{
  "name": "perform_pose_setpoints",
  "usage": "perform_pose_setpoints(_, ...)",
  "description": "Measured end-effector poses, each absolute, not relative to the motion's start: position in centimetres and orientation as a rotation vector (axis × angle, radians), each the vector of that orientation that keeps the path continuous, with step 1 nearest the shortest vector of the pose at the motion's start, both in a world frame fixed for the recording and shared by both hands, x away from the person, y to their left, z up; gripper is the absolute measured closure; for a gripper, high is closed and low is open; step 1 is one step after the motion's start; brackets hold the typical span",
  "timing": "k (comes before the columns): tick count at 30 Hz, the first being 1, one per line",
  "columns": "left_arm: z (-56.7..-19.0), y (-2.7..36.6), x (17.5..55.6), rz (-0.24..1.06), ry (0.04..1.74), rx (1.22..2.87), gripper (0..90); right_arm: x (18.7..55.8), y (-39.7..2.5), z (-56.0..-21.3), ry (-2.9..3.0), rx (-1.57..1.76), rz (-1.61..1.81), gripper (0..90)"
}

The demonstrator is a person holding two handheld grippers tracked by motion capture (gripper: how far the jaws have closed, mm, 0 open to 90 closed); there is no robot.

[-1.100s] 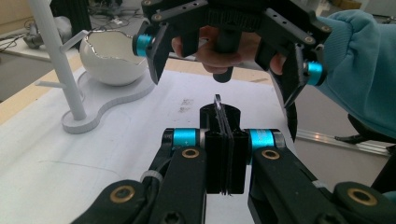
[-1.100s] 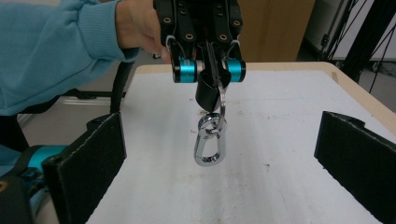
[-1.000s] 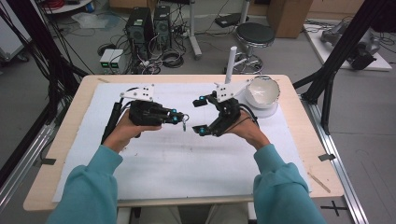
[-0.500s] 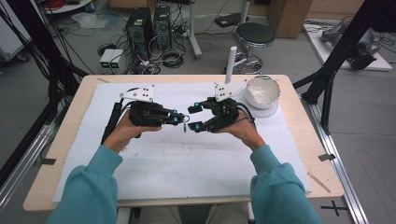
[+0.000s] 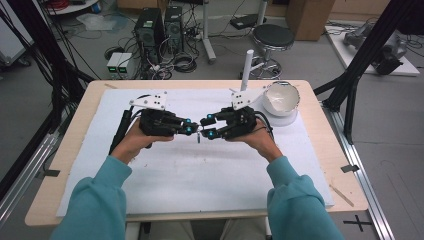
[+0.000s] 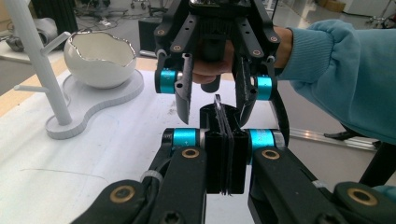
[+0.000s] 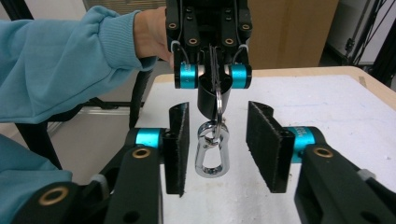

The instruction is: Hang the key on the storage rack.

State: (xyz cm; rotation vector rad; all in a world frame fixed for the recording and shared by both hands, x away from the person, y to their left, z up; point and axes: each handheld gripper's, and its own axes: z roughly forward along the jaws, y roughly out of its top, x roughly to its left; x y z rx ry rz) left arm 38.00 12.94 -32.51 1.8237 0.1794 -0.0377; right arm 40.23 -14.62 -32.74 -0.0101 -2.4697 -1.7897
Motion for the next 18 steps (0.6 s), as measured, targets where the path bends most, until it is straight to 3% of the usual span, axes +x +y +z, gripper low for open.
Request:
perform_pose_setpoints(10, -32.54, 12.98, 38.04, -0.038, 0.167, 1.829, 88.7, 40.18, -14.56, -32.70, -2.466, -0.001, -1.779, 67.6)
perform_pose_setpoints(18, -32.61, 12.91, 38.04, -0.043, 0.169, 1.830, 88.7, 40.01, -14.45, -32.61, -2.472, 0.035, -1.772, 78.9)
